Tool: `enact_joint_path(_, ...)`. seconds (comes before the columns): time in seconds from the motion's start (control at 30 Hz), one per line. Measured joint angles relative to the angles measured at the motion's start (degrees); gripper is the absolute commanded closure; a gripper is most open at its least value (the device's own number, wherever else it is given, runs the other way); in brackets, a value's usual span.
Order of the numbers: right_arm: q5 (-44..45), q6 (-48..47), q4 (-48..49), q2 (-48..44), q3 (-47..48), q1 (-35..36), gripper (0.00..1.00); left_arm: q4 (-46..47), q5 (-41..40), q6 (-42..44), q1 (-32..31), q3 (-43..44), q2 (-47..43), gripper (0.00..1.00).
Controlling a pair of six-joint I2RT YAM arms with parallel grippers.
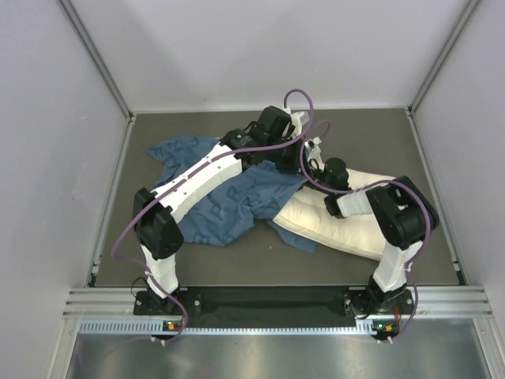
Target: Put the pillow into the pillowcase
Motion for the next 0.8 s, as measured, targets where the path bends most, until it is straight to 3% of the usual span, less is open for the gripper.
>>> enact_joint_path(0.1, 0.66, 5.07, 5.55, 3.58, 0.5, 1.38, 1.0, -0.39, -0.48, -0.33, -1.66, 0.37, 0.59, 1.0)
enact_joint_path(0.53, 6.82, 14.23, 5.31, 3.98, 3.17, 2.25, 1.0, -0.5, -5.25, -0.76, -5.4, 2.05, 1.11, 1.0)
enact_joint_path(0.63, 7.96, 16.22, 1.6, 3.21, 4.61, 2.19, 1.0, -0.15, -5.81, -0.68, -5.51, 0.48, 0.2, 1.0)
enact_joint_path(0.8, 8.87, 15.34, -13.7, -2.58, 8.22, 0.68, 1.0, 0.79, -6.14, -0.59, -6.25, -10.64, -5.92, 1.0)
